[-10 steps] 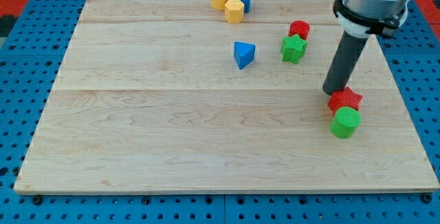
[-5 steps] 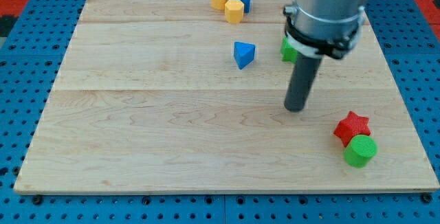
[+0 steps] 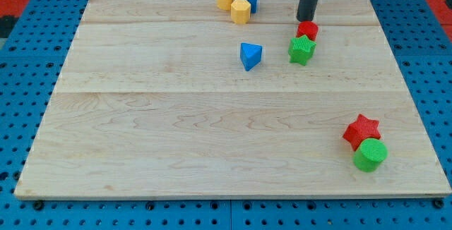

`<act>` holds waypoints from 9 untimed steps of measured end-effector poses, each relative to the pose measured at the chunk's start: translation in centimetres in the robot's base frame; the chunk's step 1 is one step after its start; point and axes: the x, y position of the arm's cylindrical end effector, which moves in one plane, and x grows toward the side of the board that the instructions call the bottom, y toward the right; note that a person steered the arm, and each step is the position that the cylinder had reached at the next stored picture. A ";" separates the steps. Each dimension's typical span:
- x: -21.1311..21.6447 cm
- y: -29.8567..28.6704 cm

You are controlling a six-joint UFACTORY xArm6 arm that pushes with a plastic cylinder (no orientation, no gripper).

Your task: Place the red circle to the top left of the green star

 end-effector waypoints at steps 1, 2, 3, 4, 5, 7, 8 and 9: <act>-1.1 6.0; -0.8 8.7; 0.8 6.4; 5.1 5.8; 5.7 3.1; 4.6 -3.7; 1.7 -2.3; -1.3 -3.3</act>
